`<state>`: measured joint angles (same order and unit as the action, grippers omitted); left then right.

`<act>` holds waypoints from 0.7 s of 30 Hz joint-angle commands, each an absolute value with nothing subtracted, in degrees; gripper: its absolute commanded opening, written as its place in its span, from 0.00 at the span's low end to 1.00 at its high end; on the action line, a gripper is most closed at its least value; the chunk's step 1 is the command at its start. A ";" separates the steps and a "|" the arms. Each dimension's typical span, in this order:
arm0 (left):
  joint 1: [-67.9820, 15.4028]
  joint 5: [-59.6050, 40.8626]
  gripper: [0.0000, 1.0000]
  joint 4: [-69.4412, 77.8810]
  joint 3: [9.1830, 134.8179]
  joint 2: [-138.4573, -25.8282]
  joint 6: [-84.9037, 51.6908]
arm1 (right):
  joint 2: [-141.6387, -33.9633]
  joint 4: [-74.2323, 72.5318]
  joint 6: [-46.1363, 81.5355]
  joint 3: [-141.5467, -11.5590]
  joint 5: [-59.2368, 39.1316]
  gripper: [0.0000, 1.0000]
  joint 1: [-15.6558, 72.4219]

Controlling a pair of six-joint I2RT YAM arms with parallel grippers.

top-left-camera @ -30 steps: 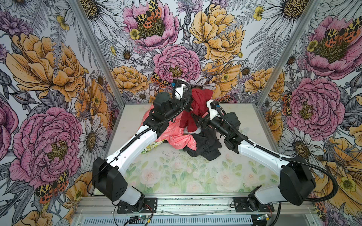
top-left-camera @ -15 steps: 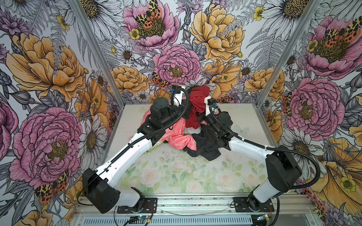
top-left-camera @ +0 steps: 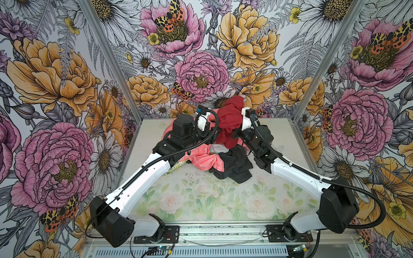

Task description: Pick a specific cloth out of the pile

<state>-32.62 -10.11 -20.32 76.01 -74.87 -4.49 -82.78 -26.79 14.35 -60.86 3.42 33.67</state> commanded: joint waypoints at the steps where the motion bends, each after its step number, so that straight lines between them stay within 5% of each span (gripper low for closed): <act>1: -30.98 -9.59 0.79 -23.97 73.70 -71.72 -3.86 | -79.94 -25.61 16.65 -63.57 4.21 0.00 33.31; 10: -28.74 -10.17 0.89 -24.55 68.74 -68.88 -3.08 | -78.93 -21.45 17.05 -66.36 5.65 0.00 33.31; 21: -24.67 -14.42 0.89 -14.82 60.64 -68.27 -5.85 | -77.72 -15.85 16.08 -75.54 9.21 0.00 32.14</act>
